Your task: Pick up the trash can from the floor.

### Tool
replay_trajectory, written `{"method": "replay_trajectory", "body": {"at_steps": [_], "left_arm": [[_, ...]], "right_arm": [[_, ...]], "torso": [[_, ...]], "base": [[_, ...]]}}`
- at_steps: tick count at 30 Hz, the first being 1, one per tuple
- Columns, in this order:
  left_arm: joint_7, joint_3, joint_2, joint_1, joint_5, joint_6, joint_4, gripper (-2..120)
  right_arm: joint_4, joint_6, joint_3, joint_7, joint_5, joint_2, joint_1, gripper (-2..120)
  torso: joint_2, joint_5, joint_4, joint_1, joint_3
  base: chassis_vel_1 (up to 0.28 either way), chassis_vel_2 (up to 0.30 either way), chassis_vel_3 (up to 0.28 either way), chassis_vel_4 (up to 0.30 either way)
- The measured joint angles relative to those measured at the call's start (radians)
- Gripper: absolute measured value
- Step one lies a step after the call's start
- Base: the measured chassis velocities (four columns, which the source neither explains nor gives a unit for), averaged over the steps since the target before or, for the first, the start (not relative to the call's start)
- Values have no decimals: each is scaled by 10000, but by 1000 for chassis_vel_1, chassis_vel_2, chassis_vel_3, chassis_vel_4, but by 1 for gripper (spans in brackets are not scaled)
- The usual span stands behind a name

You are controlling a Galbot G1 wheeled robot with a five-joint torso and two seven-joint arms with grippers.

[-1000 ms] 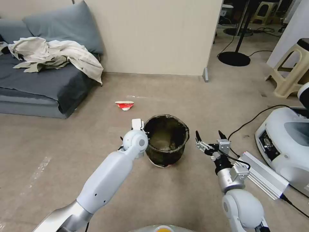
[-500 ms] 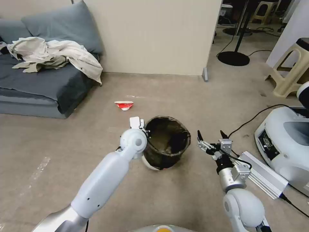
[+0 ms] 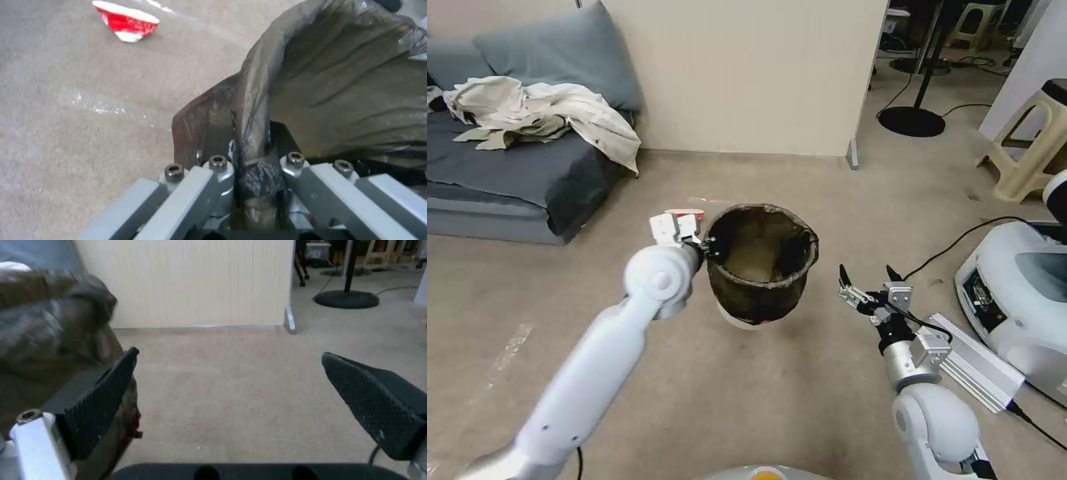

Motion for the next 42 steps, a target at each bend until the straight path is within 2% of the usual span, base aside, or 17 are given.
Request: {"method": "replay_trajectory", "body": {"at_steps": [7,12,17,25,38,42], "left_arm": [[267,-513,309,543,38,-182,-840,5],[883,-976,459,1299,951,-436,-1443,5],[1236,-1512,554,2023,1299,-522,-1921,5],[1673,-2078,531,2782,1783,-547,-2235,5],[1923,-2107,494,3172,2141,-652,-2439,5],[2129,-2110,454,3358,2439,-886,-2472,5]], "right_arm": [[53,-45,100,66,-1,46,-43,100],[60,-59,117,84,-1,83,-65,100],[60,-60,112,90,-3,116,-70,100],[67,-110,81,118,-2,192,-34,100],[280,-155,75,138,30,188,-148,100],[306,-154,88,144,64,159,-169,100]], "torso": [[1,0,-4,0,0],[0,0,-1,0,0],[0,1,-3,0,0],[0,2,-1,-1,0],[1,2,-2,0,0],[0,2,-3,0,0]], "base": [[0,0,0,0],[0,0,0,0],[0,0,0,0],[0,0,0,0],[0,0,0,0],[0,0,0,0]]}}
